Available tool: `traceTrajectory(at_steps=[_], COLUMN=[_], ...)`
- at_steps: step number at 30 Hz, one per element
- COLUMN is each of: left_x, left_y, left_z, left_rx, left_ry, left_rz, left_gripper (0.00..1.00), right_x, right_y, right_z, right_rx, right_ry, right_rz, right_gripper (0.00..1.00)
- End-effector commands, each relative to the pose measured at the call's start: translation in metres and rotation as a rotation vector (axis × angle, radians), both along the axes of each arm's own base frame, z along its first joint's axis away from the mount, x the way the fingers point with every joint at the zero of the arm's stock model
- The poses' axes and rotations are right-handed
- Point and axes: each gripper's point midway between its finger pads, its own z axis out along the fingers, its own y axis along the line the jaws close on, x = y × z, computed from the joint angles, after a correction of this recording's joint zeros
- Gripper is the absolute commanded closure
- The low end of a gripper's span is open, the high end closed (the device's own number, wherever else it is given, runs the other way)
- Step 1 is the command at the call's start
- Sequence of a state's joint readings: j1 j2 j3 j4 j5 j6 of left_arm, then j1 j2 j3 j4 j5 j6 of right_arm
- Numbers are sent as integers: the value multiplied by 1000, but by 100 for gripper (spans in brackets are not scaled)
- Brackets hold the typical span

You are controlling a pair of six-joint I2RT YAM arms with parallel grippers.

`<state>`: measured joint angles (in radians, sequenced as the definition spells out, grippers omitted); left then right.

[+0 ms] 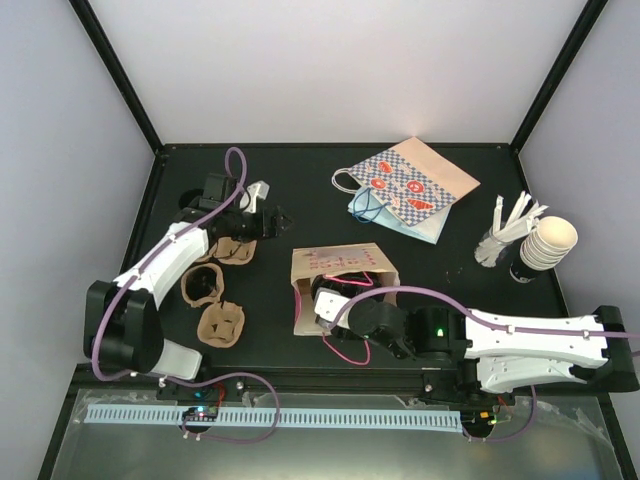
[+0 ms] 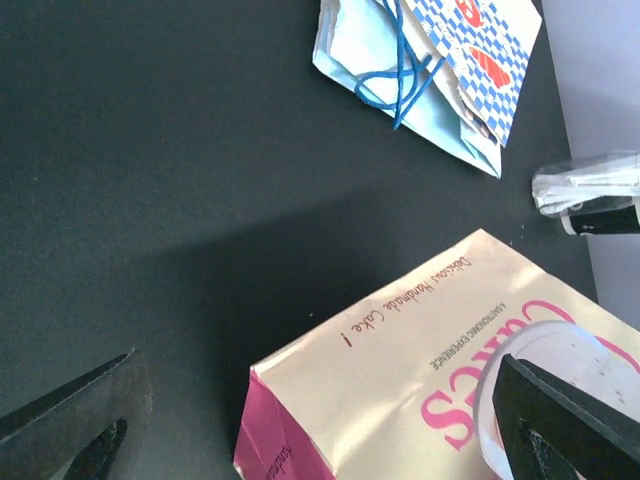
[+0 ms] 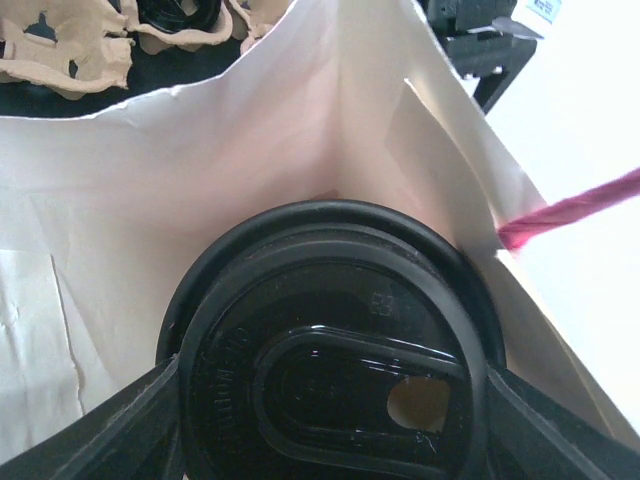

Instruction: Pack the takeout coffee

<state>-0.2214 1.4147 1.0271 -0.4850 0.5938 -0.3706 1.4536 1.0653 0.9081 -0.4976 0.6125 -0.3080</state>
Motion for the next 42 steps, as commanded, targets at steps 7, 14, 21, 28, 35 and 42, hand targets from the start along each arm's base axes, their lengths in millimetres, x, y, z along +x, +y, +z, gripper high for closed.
traceTrajectory(at_steps=[7, 14, 21, 28, 35, 42], left_x=[19, 23, 23, 22, 21, 16], left_y=[-15, -20, -27, -29, -32, -35], left_z=[-19, -41, -53, -60, -62, -70], left_rx=[-54, -52, -43, -37, -47, -51], left_ry=[16, 61, 81, 94, 105, 132], left_rz=[-33, -45, -64, -67, -75, -73], left_gripper=[5, 6, 8, 8, 9, 9], right_x=[-1, 1, 0, 0, -1, -4], right_y=[15, 22, 24, 25, 26, 27], right_z=[5, -5, -5, -7, -10, -11], right_rx=[37, -13, -19, -23, -30, -34], right_ry=[-113, -129, -137, -138, -133, -120], right_rz=[82, 87, 102, 111, 119, 134], right_gripper=[57, 54, 54, 56, 56, 57])
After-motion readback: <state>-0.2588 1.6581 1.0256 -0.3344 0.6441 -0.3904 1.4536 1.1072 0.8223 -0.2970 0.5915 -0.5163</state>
